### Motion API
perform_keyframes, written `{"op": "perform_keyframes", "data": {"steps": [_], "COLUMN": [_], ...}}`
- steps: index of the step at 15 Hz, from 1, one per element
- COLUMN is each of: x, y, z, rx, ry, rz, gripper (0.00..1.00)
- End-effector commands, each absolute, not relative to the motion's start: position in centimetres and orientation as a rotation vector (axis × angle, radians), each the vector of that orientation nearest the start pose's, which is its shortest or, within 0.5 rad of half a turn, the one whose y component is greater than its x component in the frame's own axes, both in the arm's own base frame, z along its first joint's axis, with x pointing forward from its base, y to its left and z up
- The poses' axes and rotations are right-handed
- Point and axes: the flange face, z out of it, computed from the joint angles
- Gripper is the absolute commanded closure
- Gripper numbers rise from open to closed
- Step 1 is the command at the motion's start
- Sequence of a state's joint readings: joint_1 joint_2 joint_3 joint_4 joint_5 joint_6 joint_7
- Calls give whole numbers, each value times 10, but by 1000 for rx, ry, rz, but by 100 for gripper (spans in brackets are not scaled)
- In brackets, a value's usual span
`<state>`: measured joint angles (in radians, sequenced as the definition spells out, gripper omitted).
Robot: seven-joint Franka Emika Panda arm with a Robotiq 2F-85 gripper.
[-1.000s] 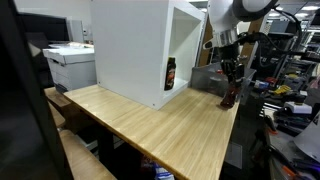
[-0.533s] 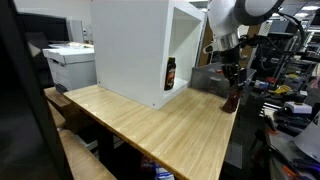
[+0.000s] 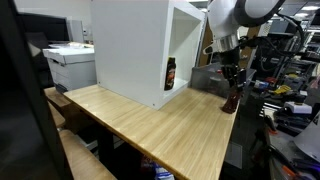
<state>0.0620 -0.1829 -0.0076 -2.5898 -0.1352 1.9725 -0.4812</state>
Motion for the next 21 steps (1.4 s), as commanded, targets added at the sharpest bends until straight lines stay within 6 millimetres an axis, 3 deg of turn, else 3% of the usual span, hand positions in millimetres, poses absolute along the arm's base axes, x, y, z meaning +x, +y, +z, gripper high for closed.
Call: {"op": "perform_keyframes", "data": {"steps": [1,2,5,6,9,12,16,21], "x": [374,374,376,377,380,378,369,347], "y": [14,14,14,13,12,-9,-48,-93], "z": [293,294,297,299,309,347,400,430], "rx": [-2950,-2950,-2952,-2953,-2969,-2971,-2975,-3019], "ry": [-920,-919,-910,-908,-886,-733,-507,-326], "rz": [673,669,647,642,591,431,184,-89], "gripper": [74,34,8,3,0,0,0,0]}}
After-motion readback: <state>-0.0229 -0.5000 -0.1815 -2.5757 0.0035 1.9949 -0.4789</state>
